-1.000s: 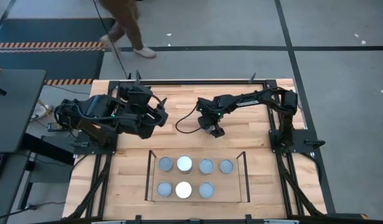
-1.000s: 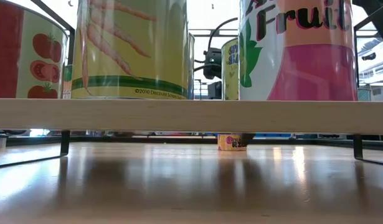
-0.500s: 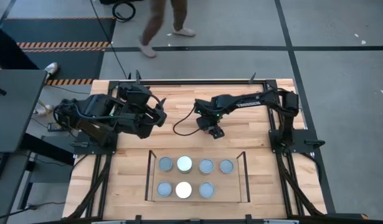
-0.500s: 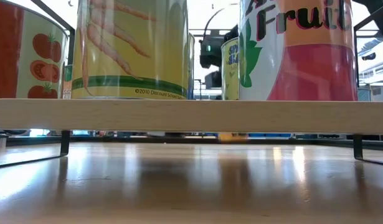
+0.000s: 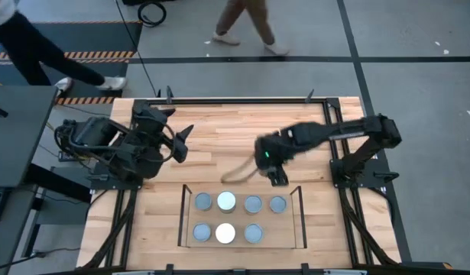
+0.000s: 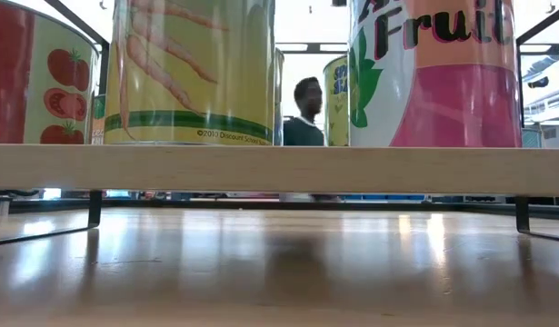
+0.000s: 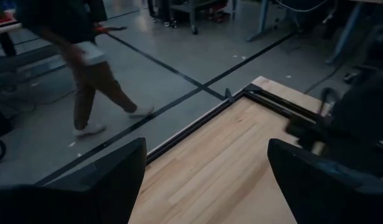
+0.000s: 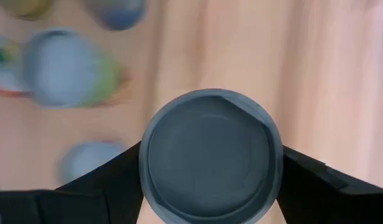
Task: Pick and place cans onto a shelf
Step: Put the canned pineapple rings on the shelf
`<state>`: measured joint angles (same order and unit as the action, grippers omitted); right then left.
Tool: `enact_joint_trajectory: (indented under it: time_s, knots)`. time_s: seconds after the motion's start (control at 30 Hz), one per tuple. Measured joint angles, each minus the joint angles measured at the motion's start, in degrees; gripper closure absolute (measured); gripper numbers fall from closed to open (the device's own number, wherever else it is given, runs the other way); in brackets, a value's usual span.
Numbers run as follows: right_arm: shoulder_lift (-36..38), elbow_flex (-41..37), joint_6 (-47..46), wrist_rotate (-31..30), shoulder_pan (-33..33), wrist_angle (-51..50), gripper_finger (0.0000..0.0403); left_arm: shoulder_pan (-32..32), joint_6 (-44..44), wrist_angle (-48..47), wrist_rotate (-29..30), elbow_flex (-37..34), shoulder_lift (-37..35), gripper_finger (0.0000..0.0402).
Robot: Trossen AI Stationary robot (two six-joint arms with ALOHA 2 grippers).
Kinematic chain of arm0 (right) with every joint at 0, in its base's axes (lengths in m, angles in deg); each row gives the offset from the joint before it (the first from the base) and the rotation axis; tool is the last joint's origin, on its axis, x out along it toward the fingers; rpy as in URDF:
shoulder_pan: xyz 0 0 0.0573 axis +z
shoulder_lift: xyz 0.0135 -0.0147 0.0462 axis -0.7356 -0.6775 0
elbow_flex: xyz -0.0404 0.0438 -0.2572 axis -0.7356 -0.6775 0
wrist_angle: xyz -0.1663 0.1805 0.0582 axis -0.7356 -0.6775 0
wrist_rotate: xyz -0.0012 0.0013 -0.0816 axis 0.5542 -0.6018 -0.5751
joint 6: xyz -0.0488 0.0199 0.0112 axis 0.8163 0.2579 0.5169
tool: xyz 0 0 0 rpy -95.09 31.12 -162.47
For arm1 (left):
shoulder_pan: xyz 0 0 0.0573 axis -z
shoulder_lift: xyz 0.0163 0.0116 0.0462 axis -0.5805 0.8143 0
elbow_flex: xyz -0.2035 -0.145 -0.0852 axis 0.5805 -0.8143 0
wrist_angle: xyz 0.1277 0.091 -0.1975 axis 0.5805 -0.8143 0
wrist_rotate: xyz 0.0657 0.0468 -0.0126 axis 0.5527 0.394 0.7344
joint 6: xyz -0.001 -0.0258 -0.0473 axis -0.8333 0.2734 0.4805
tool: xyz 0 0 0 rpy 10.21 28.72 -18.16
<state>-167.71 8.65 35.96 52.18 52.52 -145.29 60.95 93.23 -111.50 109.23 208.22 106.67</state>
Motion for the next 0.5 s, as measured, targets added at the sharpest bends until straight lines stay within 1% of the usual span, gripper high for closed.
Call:
enact_joint_trajectory:
  time_s: [0.13,0.27,0.37,0.5]
  knots:
    - [0.3,0.0,-16.1,0.5,9.7,-3.2,0.0107,2.1,-0.2,-0.4,0.0,0.0,0.1,0.0063]
    - [-1.6,0.3,-27.8,1.1,17.7,-3.3,0.0107,3.7,-1.5,-0.5,0.0,0.0,0.1,0.0063]
    - [-3.8,2.1,-33.9,-0.2,21.6,-2.8,0.0107,3.9,-1.6,-0.5,0.0,0.0,0.1,0.0063]
    - [-7.7,3.8,-37.8,-4.0,25.8,-2.1,0.0106,4.8,-1.7,-0.5,0.0,0.0,0.1,0.0063]
